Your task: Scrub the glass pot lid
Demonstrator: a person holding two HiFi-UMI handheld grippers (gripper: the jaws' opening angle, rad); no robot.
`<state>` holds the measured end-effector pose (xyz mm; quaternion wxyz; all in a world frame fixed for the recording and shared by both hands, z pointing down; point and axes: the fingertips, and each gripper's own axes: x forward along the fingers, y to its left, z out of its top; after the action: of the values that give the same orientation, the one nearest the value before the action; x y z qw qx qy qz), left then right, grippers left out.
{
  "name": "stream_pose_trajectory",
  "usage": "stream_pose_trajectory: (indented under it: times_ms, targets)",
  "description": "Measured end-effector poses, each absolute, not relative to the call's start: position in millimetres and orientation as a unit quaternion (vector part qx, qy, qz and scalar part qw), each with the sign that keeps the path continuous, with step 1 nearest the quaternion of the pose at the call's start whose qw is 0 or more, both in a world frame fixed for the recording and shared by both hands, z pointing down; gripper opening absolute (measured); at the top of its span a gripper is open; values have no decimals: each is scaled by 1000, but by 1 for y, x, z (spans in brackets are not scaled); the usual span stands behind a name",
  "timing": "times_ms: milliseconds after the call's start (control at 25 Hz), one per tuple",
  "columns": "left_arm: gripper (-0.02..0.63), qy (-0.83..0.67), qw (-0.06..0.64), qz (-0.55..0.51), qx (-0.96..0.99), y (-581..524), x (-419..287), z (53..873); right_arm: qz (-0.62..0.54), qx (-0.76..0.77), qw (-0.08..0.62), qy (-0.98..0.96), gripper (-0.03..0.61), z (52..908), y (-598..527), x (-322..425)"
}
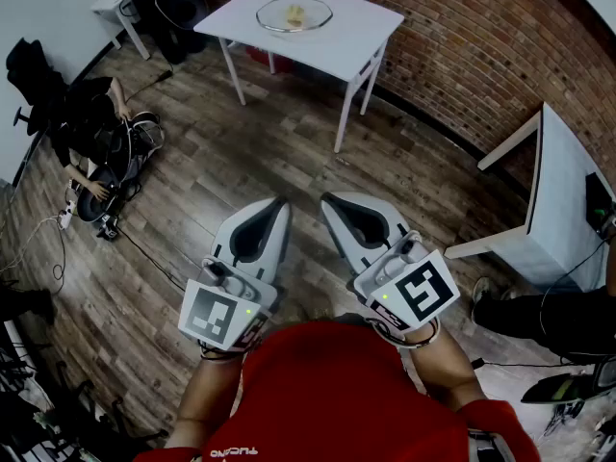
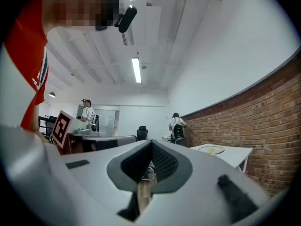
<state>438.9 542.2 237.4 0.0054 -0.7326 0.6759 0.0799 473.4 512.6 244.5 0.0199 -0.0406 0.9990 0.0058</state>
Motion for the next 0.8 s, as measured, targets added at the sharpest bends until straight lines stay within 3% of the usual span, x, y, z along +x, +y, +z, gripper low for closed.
stream_pose_trajectory:
  times_ms: [800]
  targets:
    - [17,693,15,69,-718,499,415,233,-11,-40,44,998,29,241,463,465]
